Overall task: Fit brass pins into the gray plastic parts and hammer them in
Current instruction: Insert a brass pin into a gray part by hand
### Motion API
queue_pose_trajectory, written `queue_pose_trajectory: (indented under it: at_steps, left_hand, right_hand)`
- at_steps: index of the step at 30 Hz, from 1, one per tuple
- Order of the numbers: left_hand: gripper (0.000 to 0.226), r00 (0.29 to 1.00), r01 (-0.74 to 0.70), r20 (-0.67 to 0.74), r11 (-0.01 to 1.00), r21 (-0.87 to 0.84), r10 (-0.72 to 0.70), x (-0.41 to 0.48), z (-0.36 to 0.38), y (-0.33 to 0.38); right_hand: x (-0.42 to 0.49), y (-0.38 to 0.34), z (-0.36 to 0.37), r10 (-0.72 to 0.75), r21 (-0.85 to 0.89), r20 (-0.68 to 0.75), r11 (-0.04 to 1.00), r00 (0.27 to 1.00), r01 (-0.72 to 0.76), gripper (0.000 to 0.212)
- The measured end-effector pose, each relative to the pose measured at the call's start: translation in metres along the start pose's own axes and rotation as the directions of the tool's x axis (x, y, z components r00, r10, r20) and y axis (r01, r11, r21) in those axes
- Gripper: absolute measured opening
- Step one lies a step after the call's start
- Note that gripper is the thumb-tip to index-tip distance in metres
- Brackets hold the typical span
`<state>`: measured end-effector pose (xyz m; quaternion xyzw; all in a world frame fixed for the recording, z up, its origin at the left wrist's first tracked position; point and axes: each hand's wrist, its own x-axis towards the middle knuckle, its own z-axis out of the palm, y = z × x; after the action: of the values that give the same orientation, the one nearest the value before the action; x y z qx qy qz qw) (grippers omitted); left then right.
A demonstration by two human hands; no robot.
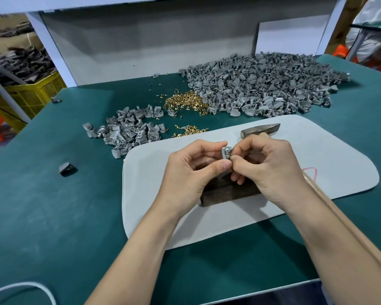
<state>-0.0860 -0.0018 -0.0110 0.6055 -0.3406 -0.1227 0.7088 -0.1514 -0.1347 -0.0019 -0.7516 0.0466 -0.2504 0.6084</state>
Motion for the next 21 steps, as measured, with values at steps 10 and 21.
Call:
queue_pose_trajectory:
  at_steps: [10, 21]
  left_hand:
    - [0.028, 1.000, 0.008, 0.004, 1.000, -0.010, -0.008, -0.0007, -0.0011, 0.0006]
    - [0.029, 1.000, -0.001, 0.003, 1.000, -0.003, 0.001, 0.0000, -0.0003, 0.0008]
  right_hand:
    - [0.0005, -0.0026, -0.0005, 0.004, -0.006, 0.034, 1.000, 0.999, -0.004, 0.026]
    - [0.0005, -0.0044, 0.0016, 0.011, 0.026, -0.026, 1.000, 1.000, -0.011, 0.025]
